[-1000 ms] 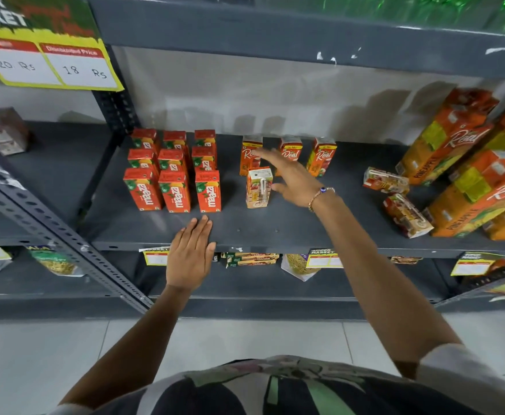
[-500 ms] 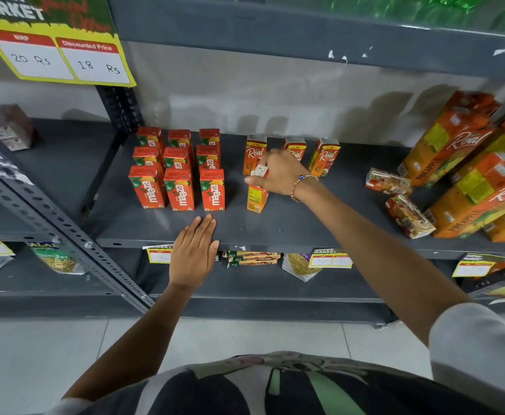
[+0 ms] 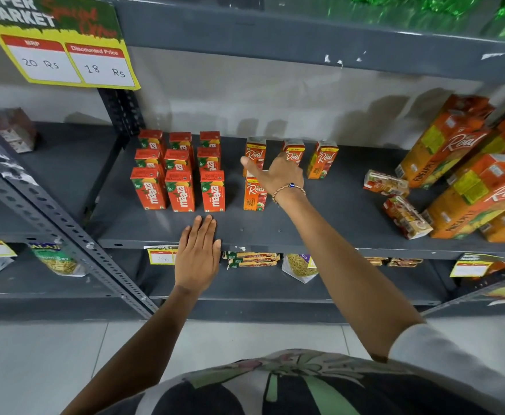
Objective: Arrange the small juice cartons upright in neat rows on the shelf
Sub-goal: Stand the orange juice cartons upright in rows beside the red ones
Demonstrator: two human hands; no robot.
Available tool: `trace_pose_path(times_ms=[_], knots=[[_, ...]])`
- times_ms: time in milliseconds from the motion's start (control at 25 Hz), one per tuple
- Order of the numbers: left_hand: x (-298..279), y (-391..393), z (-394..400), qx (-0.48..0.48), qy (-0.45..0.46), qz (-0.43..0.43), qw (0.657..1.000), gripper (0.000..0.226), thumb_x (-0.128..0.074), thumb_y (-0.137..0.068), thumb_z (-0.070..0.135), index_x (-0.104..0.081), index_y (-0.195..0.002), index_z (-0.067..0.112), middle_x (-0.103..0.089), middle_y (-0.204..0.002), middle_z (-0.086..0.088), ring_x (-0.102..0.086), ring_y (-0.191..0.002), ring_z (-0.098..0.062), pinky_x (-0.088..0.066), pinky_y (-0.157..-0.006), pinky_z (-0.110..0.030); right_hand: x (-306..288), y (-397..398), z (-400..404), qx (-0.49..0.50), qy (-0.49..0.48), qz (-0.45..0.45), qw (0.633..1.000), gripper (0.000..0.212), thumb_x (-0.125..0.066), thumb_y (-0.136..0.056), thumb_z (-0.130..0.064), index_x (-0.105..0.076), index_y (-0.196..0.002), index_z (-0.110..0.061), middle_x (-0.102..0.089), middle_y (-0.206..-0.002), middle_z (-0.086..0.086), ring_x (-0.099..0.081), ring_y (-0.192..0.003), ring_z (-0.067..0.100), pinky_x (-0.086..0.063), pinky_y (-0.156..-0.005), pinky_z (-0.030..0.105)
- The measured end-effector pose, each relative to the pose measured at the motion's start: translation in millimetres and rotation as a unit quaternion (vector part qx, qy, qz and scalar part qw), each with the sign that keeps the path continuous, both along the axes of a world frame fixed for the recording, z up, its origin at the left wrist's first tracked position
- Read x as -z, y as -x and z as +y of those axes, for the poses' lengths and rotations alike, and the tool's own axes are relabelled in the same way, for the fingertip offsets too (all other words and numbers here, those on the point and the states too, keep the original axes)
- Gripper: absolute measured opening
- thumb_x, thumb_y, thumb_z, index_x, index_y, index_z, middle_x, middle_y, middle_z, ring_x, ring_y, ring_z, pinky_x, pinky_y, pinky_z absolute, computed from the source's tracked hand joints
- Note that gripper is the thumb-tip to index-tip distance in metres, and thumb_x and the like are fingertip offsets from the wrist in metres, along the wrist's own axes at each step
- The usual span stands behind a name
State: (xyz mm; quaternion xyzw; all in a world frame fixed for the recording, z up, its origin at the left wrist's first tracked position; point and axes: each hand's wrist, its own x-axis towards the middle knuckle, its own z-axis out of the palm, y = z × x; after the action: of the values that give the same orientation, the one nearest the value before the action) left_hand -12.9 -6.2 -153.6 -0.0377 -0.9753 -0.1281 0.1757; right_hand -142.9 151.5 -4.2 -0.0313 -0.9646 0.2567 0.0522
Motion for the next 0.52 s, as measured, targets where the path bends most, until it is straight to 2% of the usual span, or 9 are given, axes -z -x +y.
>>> trace_pose_path(times_ms=[40,120,200,280,320,400,440,520], knots=[[-0.2,0.9,6.1,0.015,0.009,-0.002,1.000,0.058,-0.016,-0.103,0.034,-0.049,-0.136,0.000,-0.049,-0.142,-0.016,-0.040,-0.136,-0.031,-0.020,-0.114,-0.041,-3.1,-0.6,12.3,0.006,0.011,0.000,1.000,0.065,-0.040,-0.080,-0.074,-0.045,-0.065,-0.011,-0.049,-0.059,0.003,-0.050,-0.056,0.018,-0.038,-0.056,0.030],[0.8,4.3,17.8,0.040,0.020,-0.012,0.999,0.060,-0.014,-0.103,0.036,-0.045,-0.139,0.000,-0.045,-0.146,-0.015,-0.037,-0.138,-0.030,-0.017,-0.116,-0.040,-2.6,0.3,55.8,0.054,0.026,0.005,0.998,0.060,-0.042,-0.085,-0.065,-0.053,-0.073,-0.008,-0.061,-0.072,0.011,-0.059,-0.068,0.027,-0.042,-0.063,0.031],[2.6,7.4,23.5,0.039,0.012,-0.022,0.999,0.060,-0.014,-0.103,0.038,-0.046,-0.139,0.002,-0.047,-0.145,-0.015,-0.039,-0.136,-0.031,-0.025,-0.112,-0.042,9.9,0.2,121.8,0.135,0.002,0.007,0.991,0.044,-0.052,-0.087,-0.044,-0.061,-0.095,-0.002,-0.068,-0.099,0.018,-0.064,-0.093,0.036,-0.048,-0.075,0.036],[5.0,7.8,21.5,0.033,0.010,-0.025,0.999,0.059,-0.018,-0.102,0.038,-0.048,-0.137,0.002,-0.049,-0.143,-0.014,-0.042,-0.134,-0.031,-0.031,-0.109,-0.044,28.8,-2.2,185.2,0.225,-0.031,-0.015,0.974,0.039,-0.057,-0.087,-0.028,-0.056,-0.118,-0.004,-0.062,-0.119,0.020,-0.059,-0.109,0.037,-0.051,-0.088,0.042],[5.9,7.7,21.4,0.032,0.010,-0.023,0.999,0.058,-0.019,-0.102,0.038,-0.049,-0.137,0.002,-0.050,-0.142,-0.014,-0.042,-0.134,-0.032,-0.031,-0.108,-0.044,37.1,-3.3,211.0,0.255,-0.042,-0.033,0.966,0.042,-0.057,-0.088,-0.026,-0.051,-0.125,-0.008,-0.060,-0.123,0.017,-0.058,-0.113,0.036,-0.051,-0.093,0.044],[7.3,7.3,21.8,0.027,0.009,-0.014,0.999,0.056,-0.022,-0.101,0.037,-0.049,-0.137,0.002,-0.050,-0.142,-0.014,-0.042,-0.134,-0.032,-0.030,-0.108,-0.044,43.9,-11.0,235.1,0.268,-0.030,-0.076,0.960,0.040,-0.051,-0.094,-0.030,-0.046,-0.130,-0.012,-0.059,-0.121,0.011,-0.057,-0.110,0.030,-0.050,-0.092,0.040],[7.5,7.5,22.6,0.024,0.009,-0.010,1.000,0.056,-0.024,-0.100,0.036,-0.049,-0.136,0.002,-0.050,-0.142,-0.014,-0.042,-0.134,-0.032,-0.030,-0.108,-0.044,42.8,-16.9,237.5,0.275,-0.031,-0.088,0.957,0.039,-0.047,-0.097,-0.031,-0.045,-0.130,-0.010,-0.057,-0.118,0.011,-0.056,-0.110,0.029,-0.048,-0.091,0.038],[7.2,8.5,25.1,0.024,0.007,-0.005,1.000,0.054,-0.027,-0.099,0.034,-0.050,-0.135,0.001,-0.051,-0.141,-0.015,-0.043,-0.133,-0.033,-0.032,-0.107,-0.045,38.1,-24.3,234.4,0.286,-0.062,-0.099,0.951,0.045,-0.049,-0.096,-0.029,-0.041,-0.134,-0.006,-0.051,-0.129,0.017,-0.049,-0.120,0.034,-0.043,-0.099,0.041]])
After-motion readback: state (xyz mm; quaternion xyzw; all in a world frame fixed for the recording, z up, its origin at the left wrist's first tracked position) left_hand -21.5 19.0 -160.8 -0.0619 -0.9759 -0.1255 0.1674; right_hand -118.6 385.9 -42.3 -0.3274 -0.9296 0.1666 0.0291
